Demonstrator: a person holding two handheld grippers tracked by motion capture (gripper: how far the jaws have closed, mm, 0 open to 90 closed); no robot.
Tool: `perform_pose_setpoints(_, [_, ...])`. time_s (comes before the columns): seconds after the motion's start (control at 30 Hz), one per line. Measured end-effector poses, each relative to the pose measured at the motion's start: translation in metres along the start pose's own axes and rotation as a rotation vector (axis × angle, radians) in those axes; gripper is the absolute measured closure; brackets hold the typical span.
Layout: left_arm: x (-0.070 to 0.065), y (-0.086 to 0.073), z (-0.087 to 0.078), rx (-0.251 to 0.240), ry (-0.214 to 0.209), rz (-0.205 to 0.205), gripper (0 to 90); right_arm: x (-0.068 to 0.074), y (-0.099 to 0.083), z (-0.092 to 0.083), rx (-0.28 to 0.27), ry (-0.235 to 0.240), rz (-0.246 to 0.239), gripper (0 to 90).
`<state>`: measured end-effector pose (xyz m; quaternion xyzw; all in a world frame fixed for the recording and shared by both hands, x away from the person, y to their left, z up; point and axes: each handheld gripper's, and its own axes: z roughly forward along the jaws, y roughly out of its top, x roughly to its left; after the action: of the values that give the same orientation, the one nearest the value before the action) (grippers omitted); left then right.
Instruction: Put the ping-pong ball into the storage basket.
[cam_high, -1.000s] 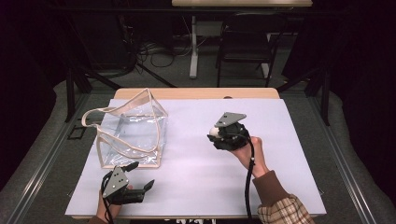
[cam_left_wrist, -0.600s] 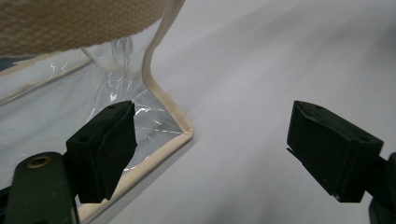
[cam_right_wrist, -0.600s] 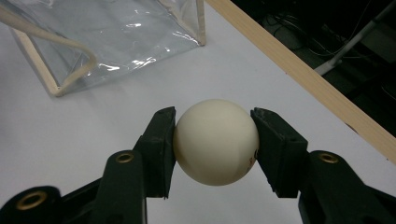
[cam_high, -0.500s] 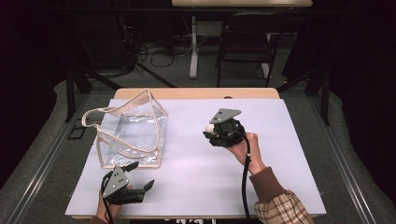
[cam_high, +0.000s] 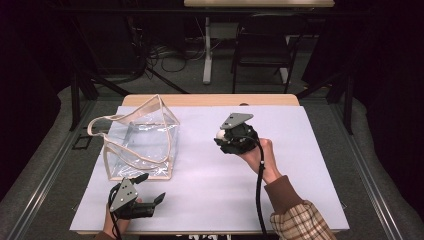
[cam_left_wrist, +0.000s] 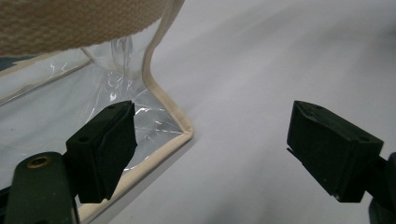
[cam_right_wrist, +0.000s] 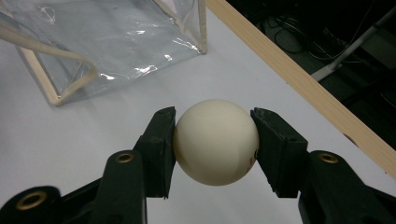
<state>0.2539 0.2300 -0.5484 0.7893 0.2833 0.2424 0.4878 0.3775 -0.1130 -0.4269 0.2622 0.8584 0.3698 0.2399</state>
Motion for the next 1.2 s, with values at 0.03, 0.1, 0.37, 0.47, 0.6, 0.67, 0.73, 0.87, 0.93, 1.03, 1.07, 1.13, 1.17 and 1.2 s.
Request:
perform_pose_setpoints(0.03, [0.000, 0.000, 0.000, -0.001, 0.000, 0.001, 15.9, 0.000, 0.001, 0.000, 0.002, -0.001, 0.000, 50.9])
perform_pose_setpoints(0.1, [0.000, 0.000, 0.000, 0.000, 0.001, 0.002, 15.9, 0.000, 0.003, 0.000, 0.000, -0.001, 0.000, 50.9])
perform_pose_setpoints(0.37, [0.000, 0.000, 0.000, 0.000, 0.003, 0.002, 16.0, 0.000, 0.010, 0.002, -0.001, -0.001, -0.010, 50.9])
perform_pose_setpoints(0.47, [0.000, 0.000, 0.000, 0.000, 0.002, 0.003, 16.0, 0.001, 0.013, 0.003, 0.000, -0.004, -0.014, 50.9])
perform_pose_setpoints(0.6, [0.000, 0.000, 0.000, -0.002, 0.001, 0.003, 16.0, 0.002, 0.016, 0.005, 0.002, -0.003, -0.019, 50.9])
perform_pose_setpoints(0.67, [0.000, 0.000, -0.001, -0.002, 0.000, 0.004, 15.9, 0.002, 0.018, 0.005, 0.004, -0.003, -0.021, 50.9])
perform_pose_setpoints(0.73, [0.000, 0.000, 0.000, -0.001, 0.001, 0.003, 15.9, 0.002, 0.020, 0.005, 0.003, -0.005, -0.023, 50.9])
perform_pose_setpoints(0.87, [0.000, 0.000, 0.000, -0.002, 0.001, 0.004, 15.9, 0.002, 0.024, 0.005, 0.001, -0.004, -0.025, 50.9])
perform_pose_setpoints(0.93, [0.000, 0.000, 0.000, -0.001, 0.001, 0.004, 16.0, 0.002, 0.026, 0.006, 0.000, -0.004, -0.028, 50.9])
perform_pose_setpoints(1.03, [0.000, 0.000, 0.000, -0.001, 0.002, 0.004, 16.0, 0.004, 0.029, 0.007, 0.000, -0.005, -0.033, 50.9])
perform_pose_setpoints(1.07, [0.000, 0.000, 0.000, -0.002, 0.001, 0.003, 16.0, 0.004, 0.030, 0.007, -0.001, -0.004, -0.036, 50.9])
perform_pose_setpoints(1.13, [0.000, 0.000, 0.000, -0.001, 0.001, 0.004, 15.9, 0.005, 0.032, 0.008, -0.001, -0.004, -0.038, 50.9])
perform_pose_setpoints(1.17, [0.000, 0.000, 0.000, -0.001, 0.001, 0.003, 15.9, 0.005, 0.033, 0.008, -0.001, -0.004, -0.042, 50.9])
perform_pose_setpoints(1.2, [0.000, 0.000, 0.000, -0.001, 0.001, 0.003, 15.9, 0.006, 0.034, 0.008, 0.002, -0.004, -0.048, 51.0])
